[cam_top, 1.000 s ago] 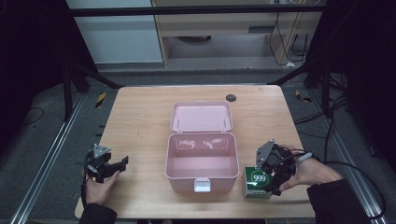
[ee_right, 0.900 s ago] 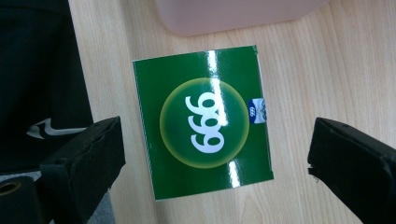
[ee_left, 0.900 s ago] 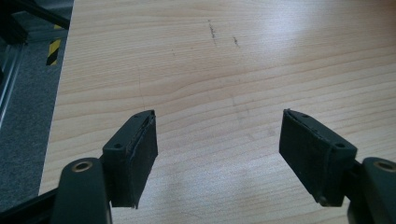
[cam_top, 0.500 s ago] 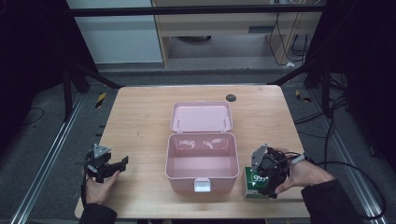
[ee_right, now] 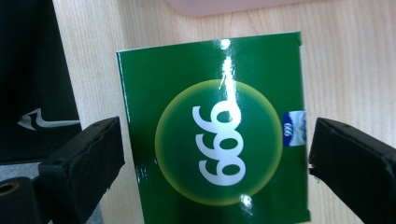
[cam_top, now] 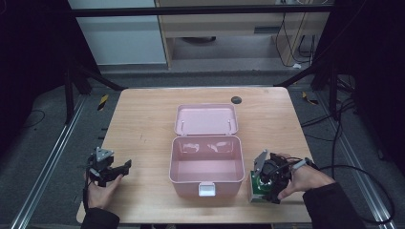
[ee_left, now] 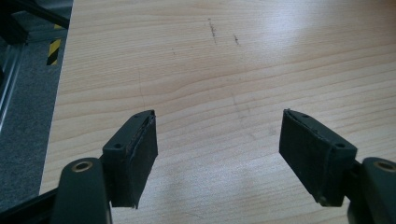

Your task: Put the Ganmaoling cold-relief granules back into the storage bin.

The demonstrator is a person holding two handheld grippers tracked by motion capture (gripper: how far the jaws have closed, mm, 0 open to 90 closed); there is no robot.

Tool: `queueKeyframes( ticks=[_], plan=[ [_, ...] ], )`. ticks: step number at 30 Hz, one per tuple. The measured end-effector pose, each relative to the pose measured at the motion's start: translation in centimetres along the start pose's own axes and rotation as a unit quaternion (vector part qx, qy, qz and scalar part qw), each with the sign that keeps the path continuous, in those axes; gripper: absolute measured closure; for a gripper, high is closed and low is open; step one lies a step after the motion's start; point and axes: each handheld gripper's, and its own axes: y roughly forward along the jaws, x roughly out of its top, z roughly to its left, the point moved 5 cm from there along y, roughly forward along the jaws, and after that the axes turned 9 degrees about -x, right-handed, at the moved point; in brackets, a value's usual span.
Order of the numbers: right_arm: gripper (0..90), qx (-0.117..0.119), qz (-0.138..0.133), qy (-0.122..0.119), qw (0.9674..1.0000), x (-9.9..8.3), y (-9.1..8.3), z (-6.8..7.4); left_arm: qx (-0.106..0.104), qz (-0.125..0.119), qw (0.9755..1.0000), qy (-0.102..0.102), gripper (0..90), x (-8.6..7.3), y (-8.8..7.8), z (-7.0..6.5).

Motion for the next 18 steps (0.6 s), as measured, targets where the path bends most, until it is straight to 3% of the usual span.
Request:
queueKeyframes(
  ticks=[18],
  plan=[
    [10.5, 0.017, 0.01, 0.004, 0.9998, -0.4, 1.7, 0.0, 0.001, 0.001, 1.0, 0.001, 27.2, 0.0, 0.0, 0.0]
  ],
)
